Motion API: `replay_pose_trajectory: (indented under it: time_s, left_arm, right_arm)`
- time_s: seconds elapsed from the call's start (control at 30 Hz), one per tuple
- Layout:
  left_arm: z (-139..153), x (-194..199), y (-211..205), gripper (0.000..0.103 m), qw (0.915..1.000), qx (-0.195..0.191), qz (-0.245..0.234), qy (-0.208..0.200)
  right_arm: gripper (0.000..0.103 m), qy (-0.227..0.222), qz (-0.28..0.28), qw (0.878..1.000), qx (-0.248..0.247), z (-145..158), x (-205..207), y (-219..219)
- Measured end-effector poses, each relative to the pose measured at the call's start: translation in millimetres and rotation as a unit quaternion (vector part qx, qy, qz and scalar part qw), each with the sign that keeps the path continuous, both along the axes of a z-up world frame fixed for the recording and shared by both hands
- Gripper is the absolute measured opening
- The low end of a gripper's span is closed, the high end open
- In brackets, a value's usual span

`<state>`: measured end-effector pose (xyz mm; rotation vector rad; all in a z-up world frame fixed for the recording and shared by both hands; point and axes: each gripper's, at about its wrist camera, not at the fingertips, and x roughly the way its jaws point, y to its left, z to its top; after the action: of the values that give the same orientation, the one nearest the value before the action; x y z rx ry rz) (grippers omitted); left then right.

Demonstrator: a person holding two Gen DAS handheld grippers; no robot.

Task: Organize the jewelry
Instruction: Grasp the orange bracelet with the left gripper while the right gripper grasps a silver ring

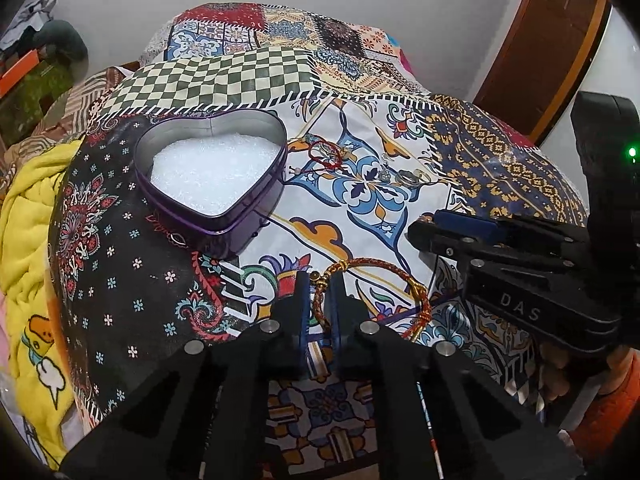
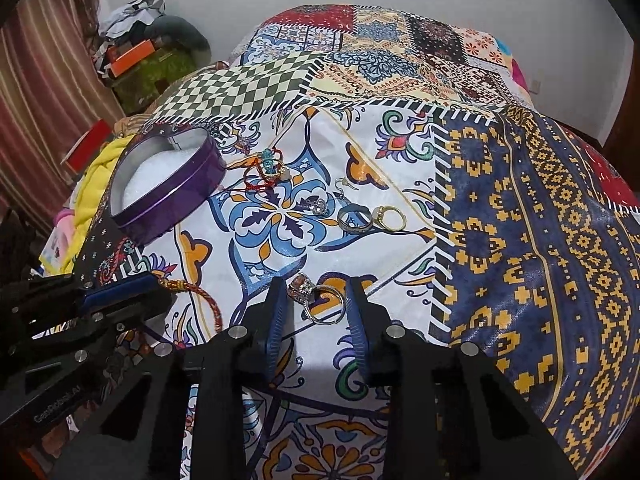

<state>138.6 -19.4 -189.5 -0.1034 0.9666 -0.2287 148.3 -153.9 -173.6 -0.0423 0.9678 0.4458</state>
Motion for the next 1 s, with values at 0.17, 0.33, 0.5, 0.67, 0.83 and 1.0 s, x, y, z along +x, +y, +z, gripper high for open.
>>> replay_pose_trajectory:
  time_s: [0.17,0.33,0.5,0.67,0.83,1.0]
  left_arm:
    - [5,-4,0,0.004,0.9999,-0.008,-0.002,-0.008]
    - [18,-8,0,0.004,0.9995,-0.002,0.003,-0.03]
    - [34,-11,4,0.004,0.9985,0.003,0.014,-0.054]
    - [54,-15,11,0.004,0.9962,0.004,0.026,-0.083]
    - [74,-18,17,0.004,0.9928,0.009,0.037,-0.113]
    - [90,-22,24,0.004,0.989,0.011,0.047,-0.14]
  right_arm:
    - [0.026,-0.008,0.005,1.0,-0.001,2,-3,2]
    - [0.026,-0.014,0.004,1.0,0.003,8,-8,2]
    - [0.026,-0.037,0.002,0.999,0.003,24,-14,3]
    - [0.026,-0.065,-0.002,0.998,0.001,43,-20,5]
    - [0.026,-0.088,-0.003,0.996,0.007,61,-24,8]
    - [0.026,-0.107,-0.002,0.994,0.011,75,-27,12]
